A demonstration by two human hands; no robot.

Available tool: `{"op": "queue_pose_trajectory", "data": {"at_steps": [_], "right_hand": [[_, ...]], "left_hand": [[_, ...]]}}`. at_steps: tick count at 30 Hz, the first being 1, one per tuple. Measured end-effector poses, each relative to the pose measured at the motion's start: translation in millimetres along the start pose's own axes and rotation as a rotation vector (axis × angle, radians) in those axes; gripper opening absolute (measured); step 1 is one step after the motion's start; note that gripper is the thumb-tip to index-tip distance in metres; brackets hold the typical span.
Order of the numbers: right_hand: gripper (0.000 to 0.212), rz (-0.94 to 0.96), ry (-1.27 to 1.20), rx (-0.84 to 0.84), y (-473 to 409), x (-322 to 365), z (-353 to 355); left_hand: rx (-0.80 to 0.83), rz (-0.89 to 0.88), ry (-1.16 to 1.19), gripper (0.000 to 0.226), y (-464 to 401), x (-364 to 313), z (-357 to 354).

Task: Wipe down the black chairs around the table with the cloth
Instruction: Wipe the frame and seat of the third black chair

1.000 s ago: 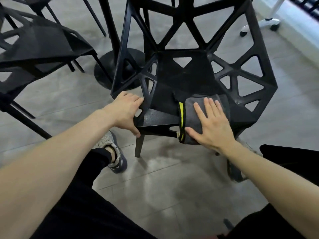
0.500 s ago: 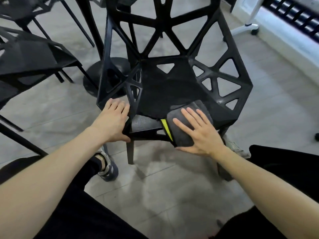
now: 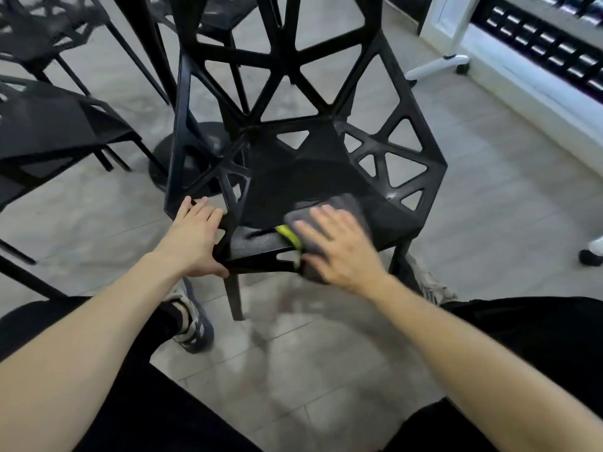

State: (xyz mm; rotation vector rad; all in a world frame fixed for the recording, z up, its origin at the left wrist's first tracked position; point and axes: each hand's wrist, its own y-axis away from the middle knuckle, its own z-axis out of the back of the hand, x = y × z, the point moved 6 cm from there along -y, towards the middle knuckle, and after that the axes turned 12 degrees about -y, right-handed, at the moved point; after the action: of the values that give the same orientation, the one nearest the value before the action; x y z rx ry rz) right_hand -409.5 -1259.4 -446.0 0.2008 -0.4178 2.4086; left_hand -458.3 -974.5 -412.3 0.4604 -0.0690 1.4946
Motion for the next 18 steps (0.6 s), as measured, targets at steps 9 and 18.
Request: {"op": "queue_pose_trajectory", "data": {"at_steps": [9,18], "right_hand": [[0.062,-0.232,-0.099,-0.129,-5,36,1],[0.06,0.025,-0.116,0.015,0,33,2]], "left_hand": [[-0.028,0.014,0.143,0.143,0,8,-5],[-0.028,-0.005,0.137,0.139,33,33,-23]]}}
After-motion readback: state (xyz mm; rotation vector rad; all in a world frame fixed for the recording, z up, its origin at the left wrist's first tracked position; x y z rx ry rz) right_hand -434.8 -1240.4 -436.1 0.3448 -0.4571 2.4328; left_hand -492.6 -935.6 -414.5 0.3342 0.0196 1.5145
